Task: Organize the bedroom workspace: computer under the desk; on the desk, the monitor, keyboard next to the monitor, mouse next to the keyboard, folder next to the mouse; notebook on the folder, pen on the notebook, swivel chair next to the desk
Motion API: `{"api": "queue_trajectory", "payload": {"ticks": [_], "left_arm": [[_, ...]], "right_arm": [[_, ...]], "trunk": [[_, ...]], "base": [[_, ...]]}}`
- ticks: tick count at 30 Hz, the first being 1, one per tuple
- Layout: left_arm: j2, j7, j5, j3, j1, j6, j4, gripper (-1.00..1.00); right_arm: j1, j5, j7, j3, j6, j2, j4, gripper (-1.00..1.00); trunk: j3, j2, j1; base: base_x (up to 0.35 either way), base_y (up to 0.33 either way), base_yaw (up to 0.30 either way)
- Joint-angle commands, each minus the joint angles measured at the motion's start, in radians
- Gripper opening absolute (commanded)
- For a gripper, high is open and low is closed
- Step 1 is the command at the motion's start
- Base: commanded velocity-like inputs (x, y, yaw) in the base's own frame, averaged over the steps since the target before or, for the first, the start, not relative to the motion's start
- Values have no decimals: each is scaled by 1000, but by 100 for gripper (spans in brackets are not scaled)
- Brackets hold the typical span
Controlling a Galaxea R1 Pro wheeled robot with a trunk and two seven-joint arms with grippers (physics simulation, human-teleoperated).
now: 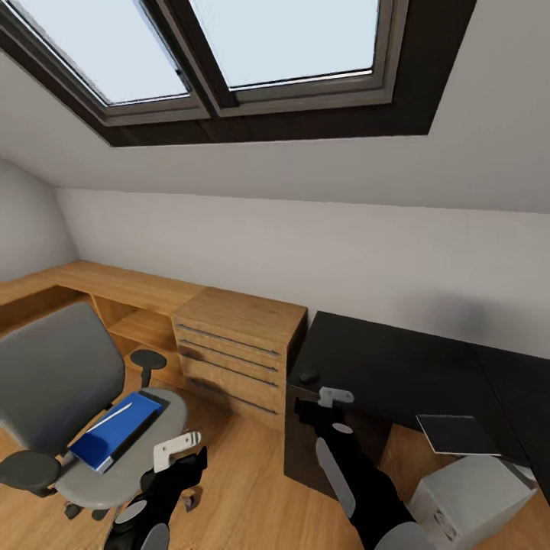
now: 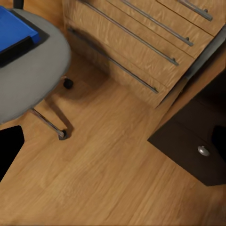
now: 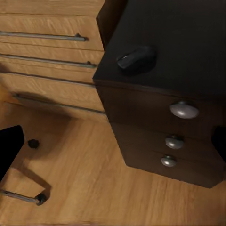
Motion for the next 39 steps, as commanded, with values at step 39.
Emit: {"api": "queue_trajectory", "payload": {"ticks": [39], "left_arm": [[0,8,10,-21,-1,2,5,100]], "right_arm": [[-1,40,-3,108,-2,-7,15,100]], "trunk": [[-13,-2,0]], "base": [[74,0,57]]}}
